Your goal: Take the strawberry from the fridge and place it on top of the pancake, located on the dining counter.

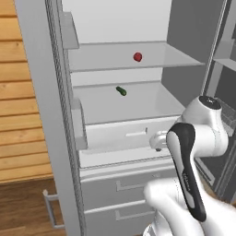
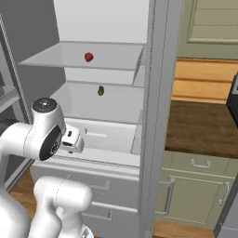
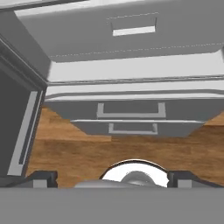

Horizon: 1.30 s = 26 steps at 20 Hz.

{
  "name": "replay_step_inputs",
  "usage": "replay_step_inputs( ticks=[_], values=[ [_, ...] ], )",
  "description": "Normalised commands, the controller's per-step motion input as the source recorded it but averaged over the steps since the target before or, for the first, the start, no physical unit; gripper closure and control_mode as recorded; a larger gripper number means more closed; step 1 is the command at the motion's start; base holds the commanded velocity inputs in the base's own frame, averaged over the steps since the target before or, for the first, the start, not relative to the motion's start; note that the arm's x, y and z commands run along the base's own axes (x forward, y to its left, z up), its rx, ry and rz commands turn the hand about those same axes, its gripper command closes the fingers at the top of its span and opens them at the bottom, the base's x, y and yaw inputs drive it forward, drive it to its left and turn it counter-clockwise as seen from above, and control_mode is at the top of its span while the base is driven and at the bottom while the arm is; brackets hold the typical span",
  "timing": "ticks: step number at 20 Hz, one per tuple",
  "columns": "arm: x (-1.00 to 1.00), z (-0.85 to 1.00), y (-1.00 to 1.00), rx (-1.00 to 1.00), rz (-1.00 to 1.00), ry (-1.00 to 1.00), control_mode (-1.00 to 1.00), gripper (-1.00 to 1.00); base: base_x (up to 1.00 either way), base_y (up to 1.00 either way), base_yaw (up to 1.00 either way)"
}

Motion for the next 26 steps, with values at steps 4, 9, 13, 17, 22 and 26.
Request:
replay_step_inputs(
  ticks=[4,9,13,17,22,26],
  values=[
    [0.00,0.00,0.00,0.00,0.00,0.00,1.00,-1.00,0.81,0.03,0.00],
    [0.00,0.00,0.00,0.00,0.00,0.00,1.00,-1.00,0.46,-0.04,0.01],
    [0.01,0.17,0.01,0.00,0.00,-0.01,-1.00,-1.00,0.00,0.00,0.00],
    [0.38,0.99,0.36,0.00,-0.04,-0.20,-1.00,-1.00,0.00,0.00,0.00],
    [0.49,0.99,0.15,0.00,-0.09,-0.22,-1.00,-1.00,0.00,0.00,0.00],
    [0.46,0.98,0.00,0.00,-0.10,-0.06,-1.00,-1.00,0.00,0.00,0.00]
  ],
)
